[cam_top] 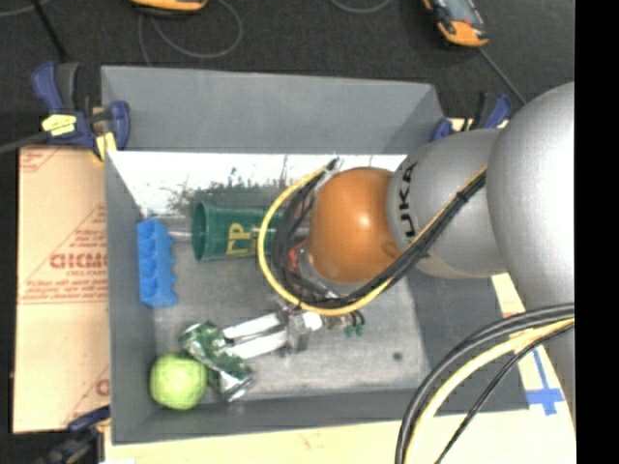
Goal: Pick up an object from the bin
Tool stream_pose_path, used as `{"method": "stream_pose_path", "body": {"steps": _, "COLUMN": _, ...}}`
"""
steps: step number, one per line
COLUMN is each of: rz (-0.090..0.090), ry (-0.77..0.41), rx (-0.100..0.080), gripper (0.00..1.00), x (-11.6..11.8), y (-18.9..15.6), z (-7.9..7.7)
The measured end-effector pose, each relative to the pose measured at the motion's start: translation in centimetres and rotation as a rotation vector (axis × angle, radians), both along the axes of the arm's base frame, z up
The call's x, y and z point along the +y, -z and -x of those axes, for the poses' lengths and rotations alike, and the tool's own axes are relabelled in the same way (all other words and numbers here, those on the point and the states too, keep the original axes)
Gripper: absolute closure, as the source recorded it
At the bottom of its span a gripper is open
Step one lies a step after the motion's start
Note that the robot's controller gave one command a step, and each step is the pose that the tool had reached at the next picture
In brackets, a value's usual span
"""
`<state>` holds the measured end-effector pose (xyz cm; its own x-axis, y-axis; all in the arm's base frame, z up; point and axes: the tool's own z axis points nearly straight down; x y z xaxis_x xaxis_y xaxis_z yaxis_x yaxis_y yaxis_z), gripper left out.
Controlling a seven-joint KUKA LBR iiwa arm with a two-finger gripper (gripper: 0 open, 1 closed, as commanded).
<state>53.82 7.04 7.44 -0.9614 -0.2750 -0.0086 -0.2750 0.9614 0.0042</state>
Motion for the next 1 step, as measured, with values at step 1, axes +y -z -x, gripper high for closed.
{"method": "stream_pose_path", "body": {"steps": 1, "rz": 0.008, "ry": -0.010, "rx": 0.013, "gripper": 1.00, "x": -0.57, "y": -4.24, "z": -0.60}}
